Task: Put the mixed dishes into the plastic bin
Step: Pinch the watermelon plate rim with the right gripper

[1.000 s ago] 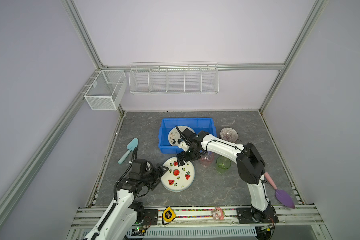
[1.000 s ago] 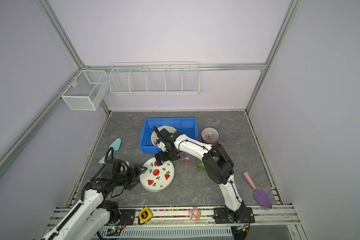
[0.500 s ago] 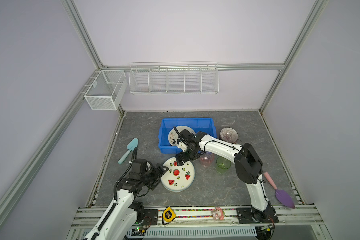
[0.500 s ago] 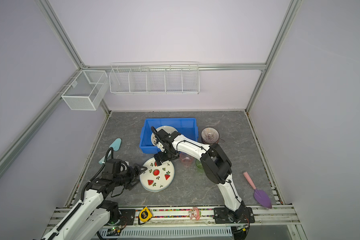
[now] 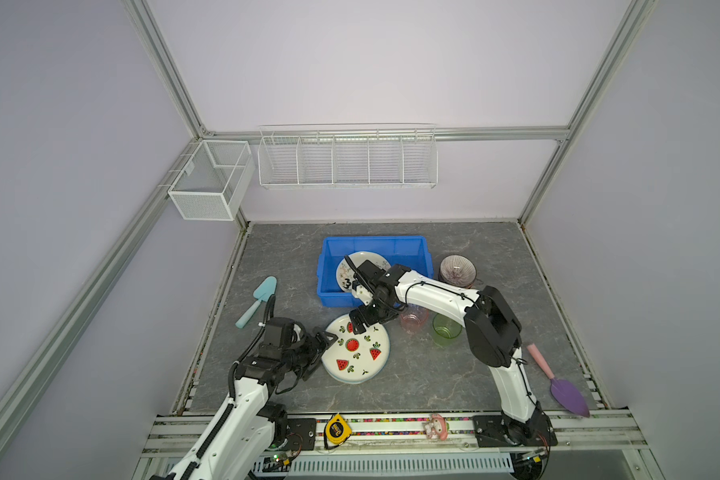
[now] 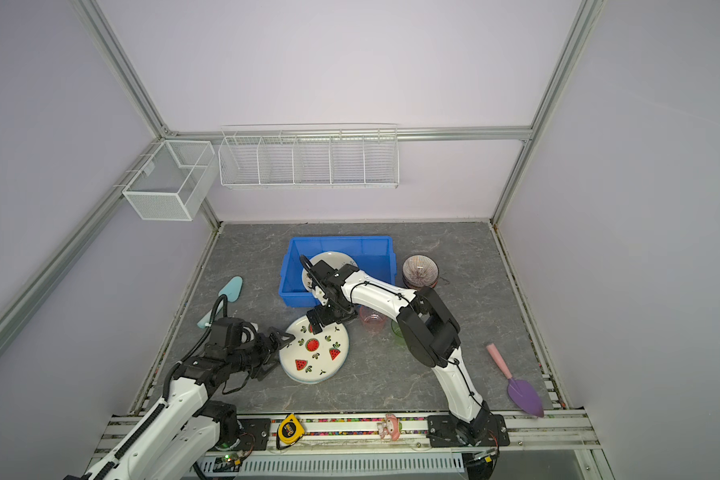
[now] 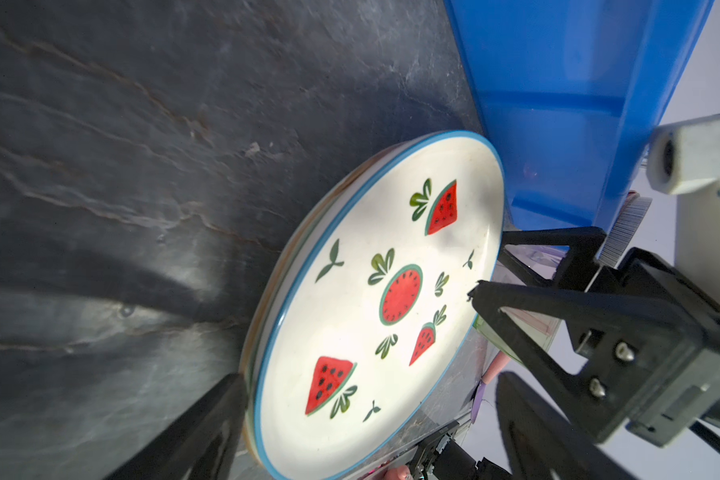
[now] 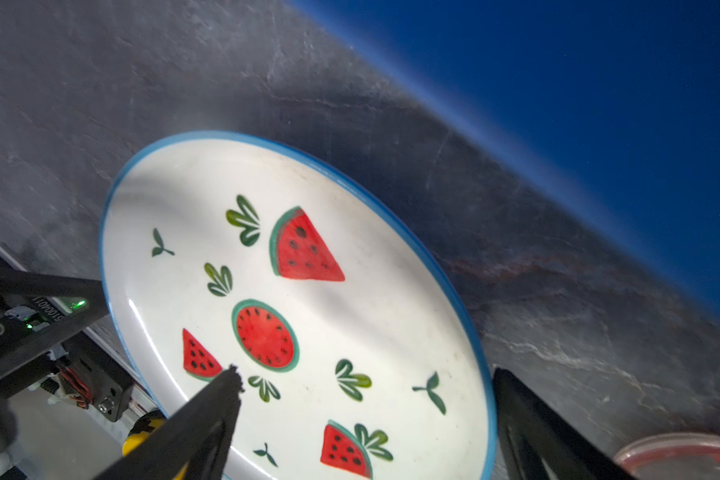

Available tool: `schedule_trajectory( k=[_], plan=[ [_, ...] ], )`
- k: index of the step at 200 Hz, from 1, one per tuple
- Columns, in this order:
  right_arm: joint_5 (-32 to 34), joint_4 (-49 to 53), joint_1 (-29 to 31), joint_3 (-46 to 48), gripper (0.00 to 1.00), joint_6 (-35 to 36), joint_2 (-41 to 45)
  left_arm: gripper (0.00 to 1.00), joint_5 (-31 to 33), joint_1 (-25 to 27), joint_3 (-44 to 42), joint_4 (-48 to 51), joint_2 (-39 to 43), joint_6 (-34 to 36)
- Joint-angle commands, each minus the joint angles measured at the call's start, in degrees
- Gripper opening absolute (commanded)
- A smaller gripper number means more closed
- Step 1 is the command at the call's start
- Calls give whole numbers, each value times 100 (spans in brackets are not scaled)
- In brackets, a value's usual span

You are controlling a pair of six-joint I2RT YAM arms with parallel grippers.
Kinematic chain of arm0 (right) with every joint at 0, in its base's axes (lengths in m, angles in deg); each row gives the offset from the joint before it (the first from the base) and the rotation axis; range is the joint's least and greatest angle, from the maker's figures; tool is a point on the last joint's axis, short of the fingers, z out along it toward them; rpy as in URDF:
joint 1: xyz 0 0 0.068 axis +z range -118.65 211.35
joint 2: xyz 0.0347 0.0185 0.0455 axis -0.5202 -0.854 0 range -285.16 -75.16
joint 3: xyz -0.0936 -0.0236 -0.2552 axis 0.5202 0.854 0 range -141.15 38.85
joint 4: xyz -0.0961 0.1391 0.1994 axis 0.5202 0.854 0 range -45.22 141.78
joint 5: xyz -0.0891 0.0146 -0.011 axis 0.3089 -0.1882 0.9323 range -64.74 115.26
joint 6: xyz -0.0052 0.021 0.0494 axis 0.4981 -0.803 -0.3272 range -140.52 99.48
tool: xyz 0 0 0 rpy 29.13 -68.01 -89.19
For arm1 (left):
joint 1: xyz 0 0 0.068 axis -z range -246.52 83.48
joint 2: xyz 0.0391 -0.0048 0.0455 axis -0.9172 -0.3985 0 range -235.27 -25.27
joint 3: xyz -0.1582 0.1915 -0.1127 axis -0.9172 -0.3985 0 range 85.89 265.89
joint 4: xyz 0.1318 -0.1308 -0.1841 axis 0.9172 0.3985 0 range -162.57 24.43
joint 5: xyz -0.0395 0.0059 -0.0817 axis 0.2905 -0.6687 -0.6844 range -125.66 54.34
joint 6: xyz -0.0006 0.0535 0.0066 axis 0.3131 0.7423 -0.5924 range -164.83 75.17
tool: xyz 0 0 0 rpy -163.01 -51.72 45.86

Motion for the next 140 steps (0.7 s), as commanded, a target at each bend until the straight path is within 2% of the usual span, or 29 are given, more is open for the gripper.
schedule_trajectory(
  k=[1, 77, 140],
  plan=[
    [-325, 15, 63, -47, 96, -113, -57, 94, -66, 25, -57, -148, -94, 62],
    [-704, -117, 68, -69, 96, -217, -40, 92, -138, 24, 178, -171, -29, 36],
    [-879, -221, 45, 1, 96, -284, -97, 83, -163, 34, 364, -115, 52, 1]
  ],
)
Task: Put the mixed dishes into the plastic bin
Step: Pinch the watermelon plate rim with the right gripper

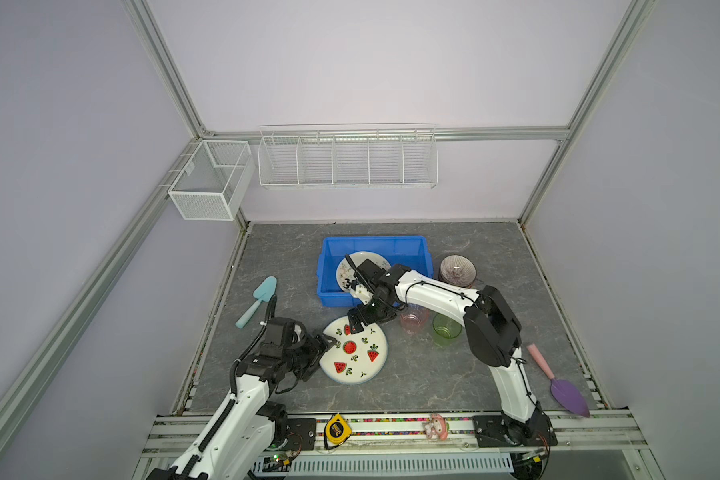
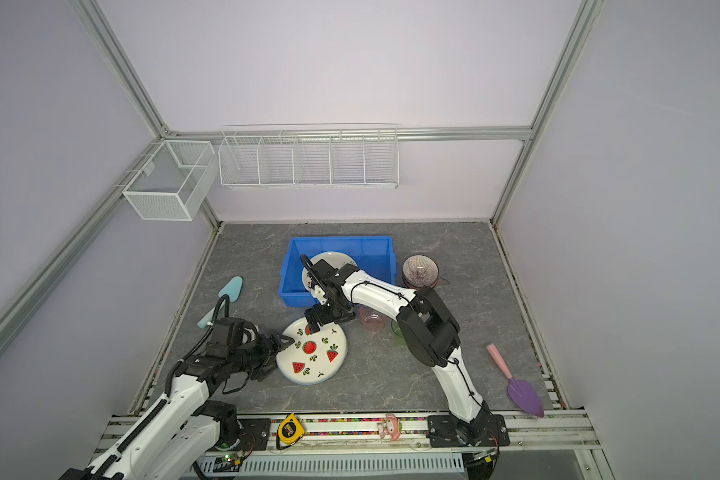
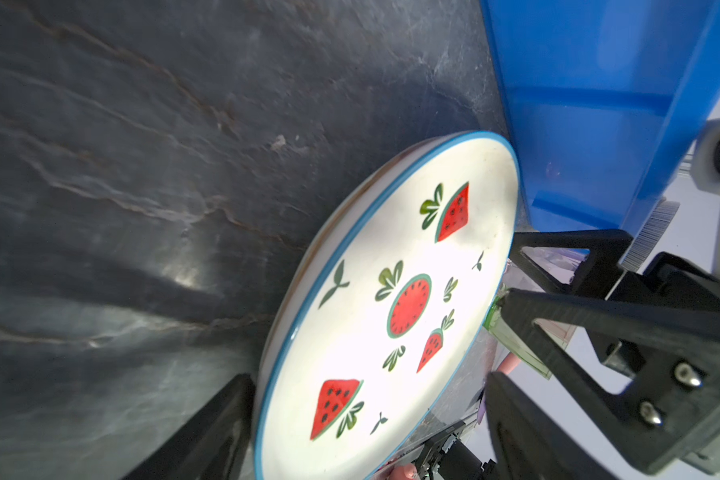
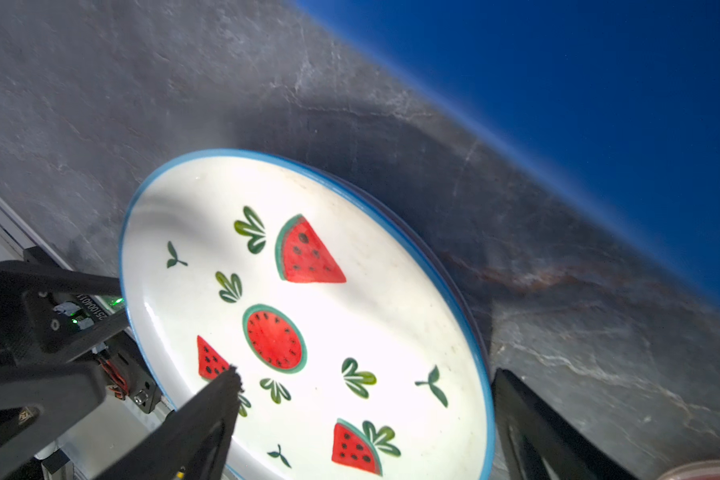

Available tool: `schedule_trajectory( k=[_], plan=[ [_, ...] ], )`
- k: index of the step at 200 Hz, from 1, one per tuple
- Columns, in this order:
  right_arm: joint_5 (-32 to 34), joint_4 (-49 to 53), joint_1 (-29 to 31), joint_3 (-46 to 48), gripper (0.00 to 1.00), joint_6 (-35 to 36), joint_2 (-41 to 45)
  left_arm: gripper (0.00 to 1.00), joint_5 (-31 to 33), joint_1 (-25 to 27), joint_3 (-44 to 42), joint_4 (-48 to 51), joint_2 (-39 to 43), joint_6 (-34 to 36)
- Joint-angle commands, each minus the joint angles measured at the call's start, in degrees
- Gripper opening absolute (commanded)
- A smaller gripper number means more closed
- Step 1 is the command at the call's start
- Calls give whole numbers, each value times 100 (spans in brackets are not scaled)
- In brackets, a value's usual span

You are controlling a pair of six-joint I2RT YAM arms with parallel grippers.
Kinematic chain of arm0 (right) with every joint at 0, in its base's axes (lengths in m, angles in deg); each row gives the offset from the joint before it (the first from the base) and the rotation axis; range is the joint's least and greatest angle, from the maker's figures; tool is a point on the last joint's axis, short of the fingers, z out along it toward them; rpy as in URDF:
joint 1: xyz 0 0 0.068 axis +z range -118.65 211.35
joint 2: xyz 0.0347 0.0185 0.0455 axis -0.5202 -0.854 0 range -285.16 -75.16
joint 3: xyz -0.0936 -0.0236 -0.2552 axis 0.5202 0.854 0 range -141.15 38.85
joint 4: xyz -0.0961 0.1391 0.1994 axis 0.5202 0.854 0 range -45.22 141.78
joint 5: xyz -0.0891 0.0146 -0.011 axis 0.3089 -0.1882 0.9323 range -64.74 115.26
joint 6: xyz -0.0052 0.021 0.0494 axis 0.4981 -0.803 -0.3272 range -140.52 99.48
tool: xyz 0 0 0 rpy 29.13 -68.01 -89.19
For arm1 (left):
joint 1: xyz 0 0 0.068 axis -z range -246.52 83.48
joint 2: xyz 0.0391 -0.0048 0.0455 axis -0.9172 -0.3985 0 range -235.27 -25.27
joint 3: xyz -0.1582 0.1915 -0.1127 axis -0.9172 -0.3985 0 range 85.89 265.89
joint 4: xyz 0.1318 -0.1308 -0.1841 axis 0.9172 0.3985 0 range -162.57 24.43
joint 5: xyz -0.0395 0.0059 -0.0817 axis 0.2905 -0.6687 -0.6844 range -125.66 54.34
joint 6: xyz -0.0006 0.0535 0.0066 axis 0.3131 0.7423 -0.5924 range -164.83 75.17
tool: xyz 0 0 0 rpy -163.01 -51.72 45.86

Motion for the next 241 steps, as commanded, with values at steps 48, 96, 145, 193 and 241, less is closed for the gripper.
schedule_trajectory(
  k=[48, 96, 145, 193, 241],
  plan=[
    [-580, -62, 63, 1, 96, -116, -93, 73, -163, 21, 487, -227, 138, -19],
    [-620, -61, 61, -16, 96, -120, -123, 59, -154, 22, 490, -283, 121, 11],
    [-722, -83, 64, -51, 96, -114, -96, 54, -150, 25, 498, -435, 90, -11],
    [-928, -116, 61, -94, 96, -114, -113, 49, -115, 23, 554, -591, 100, -20],
    [-1066, -160, 69, -104, 96, -124, -148, 42, -45, 24, 533, -699, 107, -27]
  ],
)
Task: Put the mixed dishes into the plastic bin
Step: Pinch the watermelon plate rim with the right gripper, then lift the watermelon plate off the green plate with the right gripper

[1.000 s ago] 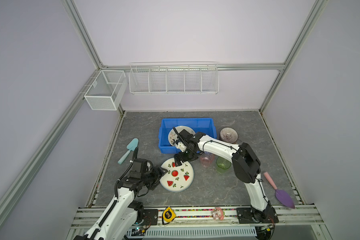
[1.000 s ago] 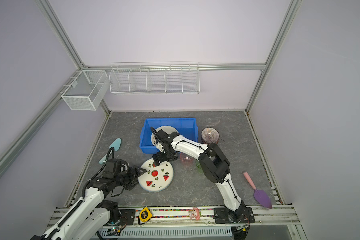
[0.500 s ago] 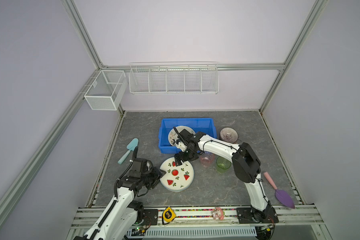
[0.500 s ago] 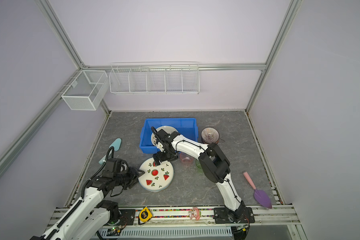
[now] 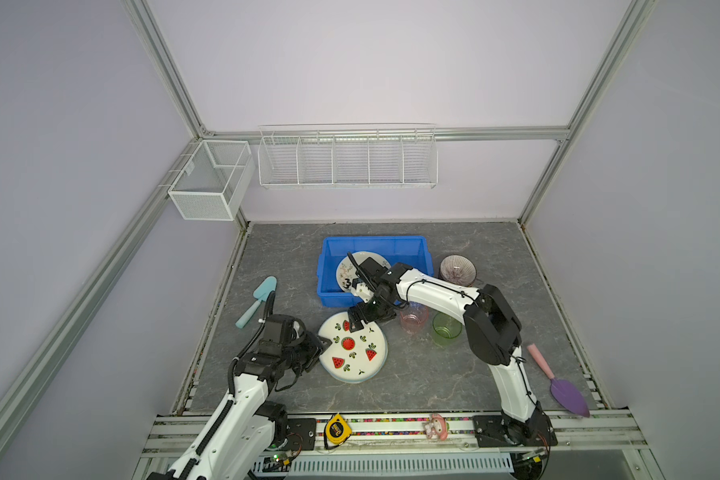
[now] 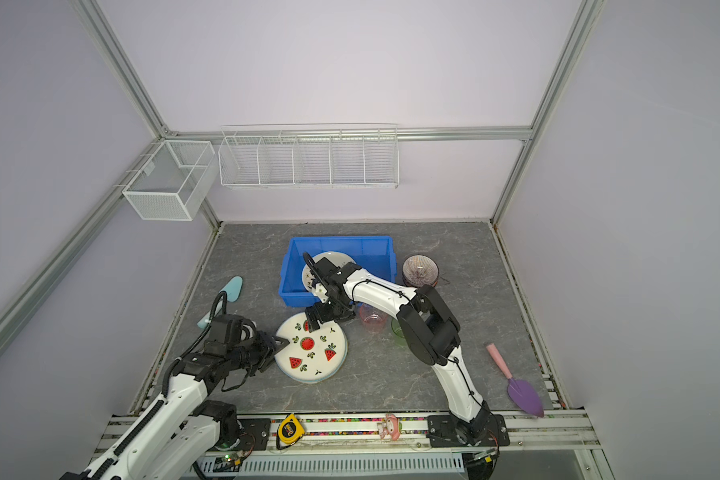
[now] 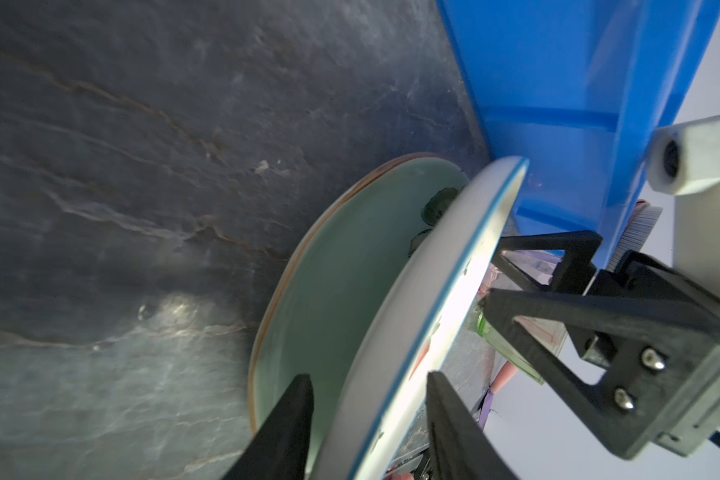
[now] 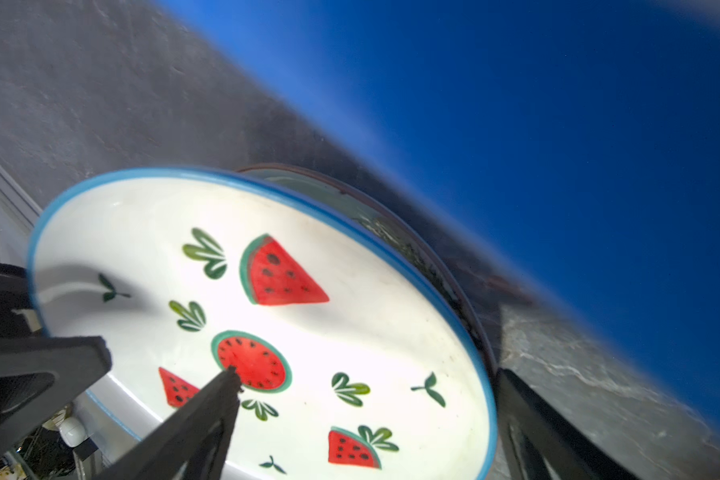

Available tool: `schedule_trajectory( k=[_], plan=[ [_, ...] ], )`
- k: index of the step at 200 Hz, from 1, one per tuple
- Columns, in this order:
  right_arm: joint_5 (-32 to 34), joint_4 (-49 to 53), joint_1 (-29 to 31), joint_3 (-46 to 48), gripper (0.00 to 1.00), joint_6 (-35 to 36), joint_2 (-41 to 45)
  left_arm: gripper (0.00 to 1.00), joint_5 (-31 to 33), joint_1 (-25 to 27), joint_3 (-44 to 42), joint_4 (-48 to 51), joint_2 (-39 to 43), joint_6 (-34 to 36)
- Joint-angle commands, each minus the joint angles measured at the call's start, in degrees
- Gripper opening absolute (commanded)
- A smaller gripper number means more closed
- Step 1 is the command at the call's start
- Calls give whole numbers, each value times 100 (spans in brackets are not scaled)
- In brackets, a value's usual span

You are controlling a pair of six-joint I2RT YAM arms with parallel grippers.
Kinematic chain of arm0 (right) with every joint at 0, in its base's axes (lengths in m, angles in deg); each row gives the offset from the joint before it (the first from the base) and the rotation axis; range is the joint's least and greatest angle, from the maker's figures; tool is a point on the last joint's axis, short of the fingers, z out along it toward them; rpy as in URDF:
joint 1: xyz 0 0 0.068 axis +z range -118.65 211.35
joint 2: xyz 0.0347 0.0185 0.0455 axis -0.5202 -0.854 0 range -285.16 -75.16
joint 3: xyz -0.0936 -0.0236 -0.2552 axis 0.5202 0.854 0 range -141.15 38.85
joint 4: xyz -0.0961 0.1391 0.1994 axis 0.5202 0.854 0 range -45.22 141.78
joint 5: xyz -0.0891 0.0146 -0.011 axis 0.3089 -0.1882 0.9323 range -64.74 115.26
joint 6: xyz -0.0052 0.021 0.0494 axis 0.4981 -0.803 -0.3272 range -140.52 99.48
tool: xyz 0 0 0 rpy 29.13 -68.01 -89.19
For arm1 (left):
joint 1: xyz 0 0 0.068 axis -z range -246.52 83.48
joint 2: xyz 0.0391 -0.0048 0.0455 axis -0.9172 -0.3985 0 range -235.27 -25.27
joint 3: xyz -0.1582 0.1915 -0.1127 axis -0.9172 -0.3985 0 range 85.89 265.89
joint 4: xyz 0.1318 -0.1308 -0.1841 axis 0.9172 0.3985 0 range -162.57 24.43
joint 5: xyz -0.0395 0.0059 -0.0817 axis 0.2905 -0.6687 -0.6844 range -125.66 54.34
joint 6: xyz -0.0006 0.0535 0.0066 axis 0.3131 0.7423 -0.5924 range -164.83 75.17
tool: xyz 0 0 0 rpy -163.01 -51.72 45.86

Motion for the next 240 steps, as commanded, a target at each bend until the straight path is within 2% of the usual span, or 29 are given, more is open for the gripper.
schedule_trajectory(
  k=[1, 40, 131, 187, 219, 240],
  plan=[
    [-721, -82, 163, -104, 96, -80, -120, 42, -202, 23, 317, -696, 70, -89],
    [-687, -75, 164, -104, 96, -81, -140, 37, -194, 25, 291, -657, 87, -79],
    [-558, 50, 91, -183, 96, -55, -100, 15, -129, 21, 202, -504, 351, -58],
    [-510, 86, 43, -192, 96, -29, -47, 8, -111, 23, 160, -510, 431, -53],
    [-499, 101, 26, -220, 96, -10, -2, 0, -99, 24, 125, -475, 522, -12],
    [-457, 212, -11, -367, 96, 45, 25, 0, -80, 28, 101, -389, 577, 148]
  ],
)
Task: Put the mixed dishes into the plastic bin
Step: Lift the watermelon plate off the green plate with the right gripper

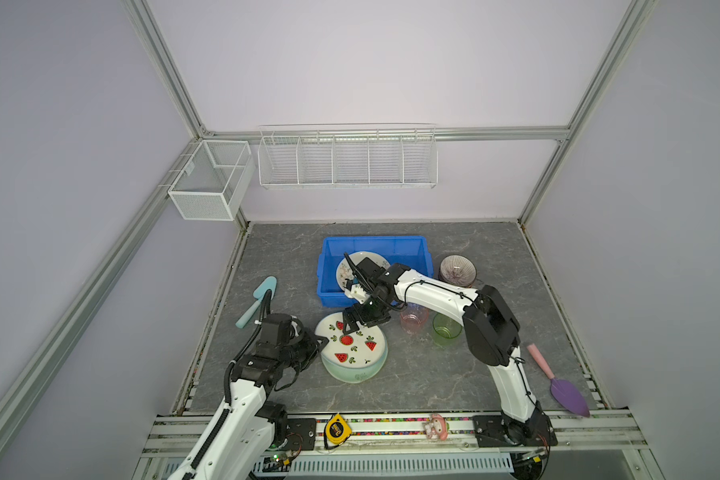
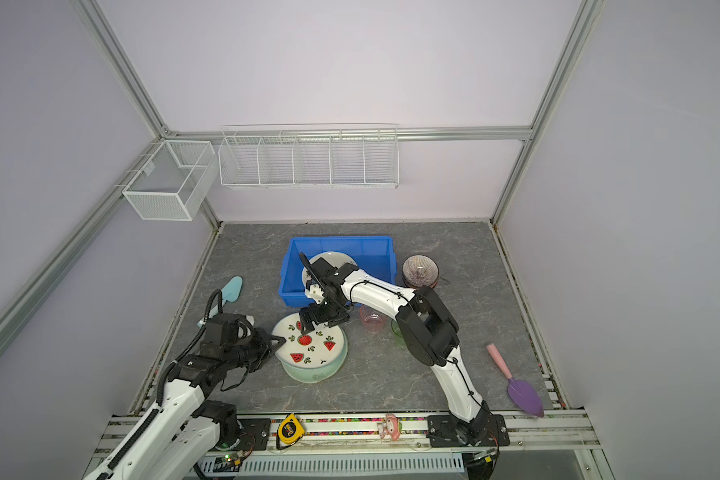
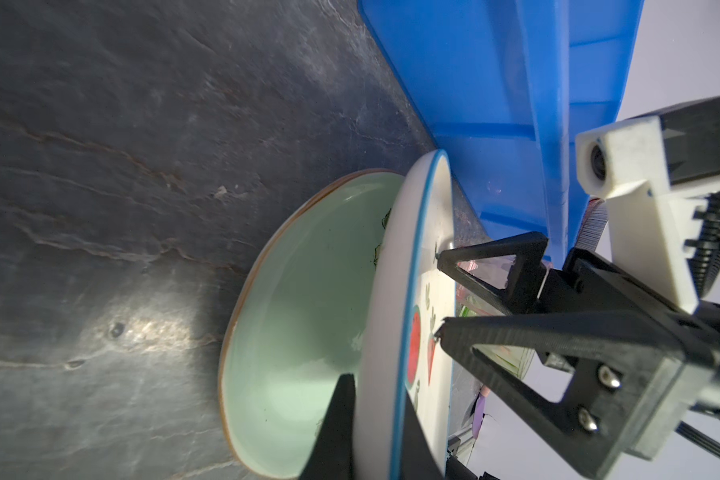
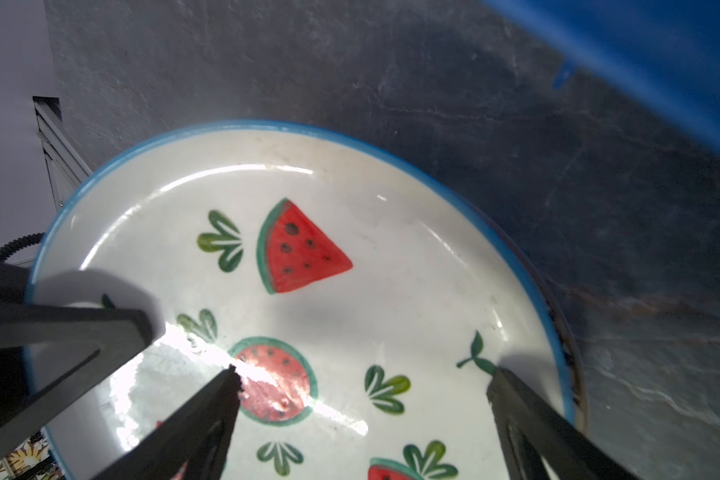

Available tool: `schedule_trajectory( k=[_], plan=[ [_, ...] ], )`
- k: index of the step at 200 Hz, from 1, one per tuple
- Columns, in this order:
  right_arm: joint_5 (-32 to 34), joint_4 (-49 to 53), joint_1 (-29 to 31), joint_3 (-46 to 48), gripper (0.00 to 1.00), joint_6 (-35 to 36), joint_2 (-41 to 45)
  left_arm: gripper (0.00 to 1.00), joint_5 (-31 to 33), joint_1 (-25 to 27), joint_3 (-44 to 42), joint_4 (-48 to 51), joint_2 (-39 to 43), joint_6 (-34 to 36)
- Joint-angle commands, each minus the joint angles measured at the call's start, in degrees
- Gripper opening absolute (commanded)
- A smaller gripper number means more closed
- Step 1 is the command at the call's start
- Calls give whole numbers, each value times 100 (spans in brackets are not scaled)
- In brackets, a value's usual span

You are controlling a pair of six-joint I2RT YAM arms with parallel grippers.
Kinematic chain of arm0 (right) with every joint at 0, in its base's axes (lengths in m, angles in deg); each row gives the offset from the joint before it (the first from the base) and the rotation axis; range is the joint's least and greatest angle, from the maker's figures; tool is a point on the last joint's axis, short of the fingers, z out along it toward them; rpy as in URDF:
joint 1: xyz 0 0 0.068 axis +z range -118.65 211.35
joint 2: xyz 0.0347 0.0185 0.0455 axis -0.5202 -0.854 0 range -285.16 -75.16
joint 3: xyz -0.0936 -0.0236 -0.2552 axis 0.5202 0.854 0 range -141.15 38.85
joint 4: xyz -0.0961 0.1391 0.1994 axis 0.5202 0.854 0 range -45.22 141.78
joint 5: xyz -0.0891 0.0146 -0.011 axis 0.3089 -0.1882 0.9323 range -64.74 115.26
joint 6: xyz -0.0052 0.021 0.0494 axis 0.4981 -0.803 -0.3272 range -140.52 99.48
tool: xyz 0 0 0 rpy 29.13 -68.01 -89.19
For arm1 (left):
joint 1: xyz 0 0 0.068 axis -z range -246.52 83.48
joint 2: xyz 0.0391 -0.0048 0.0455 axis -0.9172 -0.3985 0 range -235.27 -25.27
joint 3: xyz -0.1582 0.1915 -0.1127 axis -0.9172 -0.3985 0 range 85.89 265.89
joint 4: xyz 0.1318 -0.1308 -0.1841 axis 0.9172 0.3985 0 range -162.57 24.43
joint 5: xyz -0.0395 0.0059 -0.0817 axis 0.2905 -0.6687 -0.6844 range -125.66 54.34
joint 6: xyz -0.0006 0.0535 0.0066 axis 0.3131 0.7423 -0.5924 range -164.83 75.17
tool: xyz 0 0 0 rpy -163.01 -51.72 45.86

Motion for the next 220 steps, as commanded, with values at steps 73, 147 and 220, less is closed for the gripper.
schedule_trajectory(
  k=[73, 147, 220],
  plan=[
    [-320, 706, -512, -807, 96, 199, 636, 0, -171, 15, -17, -316, 296, 495],
    [-1258, 658, -1309, -349, 97, 139, 1350, 0, -1144, -11, 9, -1546, 282, 601],
    [-1813, 410, -1874, 545, 99, 149, 2119, 0, -1741, -214, 215, -3187, -219, 23]
  ],
)
